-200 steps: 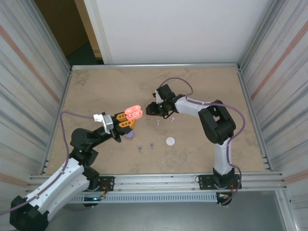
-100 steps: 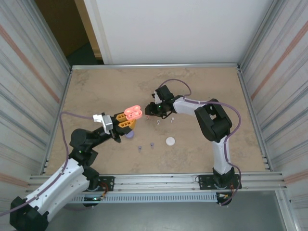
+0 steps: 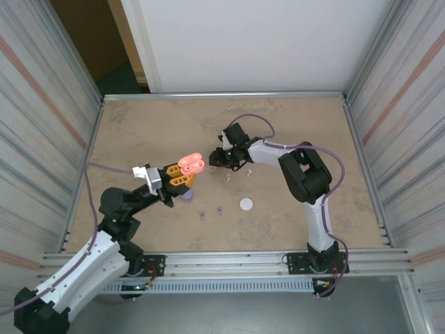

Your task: Insert wireless bluetooth earbuds into charging case

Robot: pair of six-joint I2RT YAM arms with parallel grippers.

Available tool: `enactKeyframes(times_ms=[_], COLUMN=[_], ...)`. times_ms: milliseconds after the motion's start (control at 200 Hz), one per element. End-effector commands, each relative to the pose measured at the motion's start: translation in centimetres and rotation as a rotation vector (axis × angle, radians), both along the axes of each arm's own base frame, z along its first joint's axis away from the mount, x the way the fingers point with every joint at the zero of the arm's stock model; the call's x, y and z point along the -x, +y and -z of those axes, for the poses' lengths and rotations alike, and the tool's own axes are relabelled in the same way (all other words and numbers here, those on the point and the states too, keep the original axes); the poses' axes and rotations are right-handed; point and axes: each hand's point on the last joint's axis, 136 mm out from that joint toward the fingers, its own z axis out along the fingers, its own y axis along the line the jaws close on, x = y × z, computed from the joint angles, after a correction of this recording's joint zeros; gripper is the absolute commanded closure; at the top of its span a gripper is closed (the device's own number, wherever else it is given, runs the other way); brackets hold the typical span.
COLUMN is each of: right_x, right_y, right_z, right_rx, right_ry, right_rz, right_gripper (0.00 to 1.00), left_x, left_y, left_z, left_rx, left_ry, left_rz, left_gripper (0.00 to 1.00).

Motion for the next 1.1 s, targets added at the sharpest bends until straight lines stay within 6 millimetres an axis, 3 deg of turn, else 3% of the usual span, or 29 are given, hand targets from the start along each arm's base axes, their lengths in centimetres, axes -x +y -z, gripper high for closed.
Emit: enactKeyframes(times_ms=[0, 1092], right_x=[-0.4, 0.9], right_y=[-0.1, 0.3], right_z=[0.5, 2.2], right_rx=[0.020, 0.097], right_ry=[0.017, 0.039], right_rz=[0.014, -0.047], right_gripper=[0.64, 0.84], left_x=[0.6, 0.4], left_y=[0.1, 0.1], left_z=[-0.9, -0.9], left_rx=[0.016, -0.003], left_ry=[-0.035, -0.038], left_rz=[0.004, -0.006], left_gripper=[1.00, 1.00])
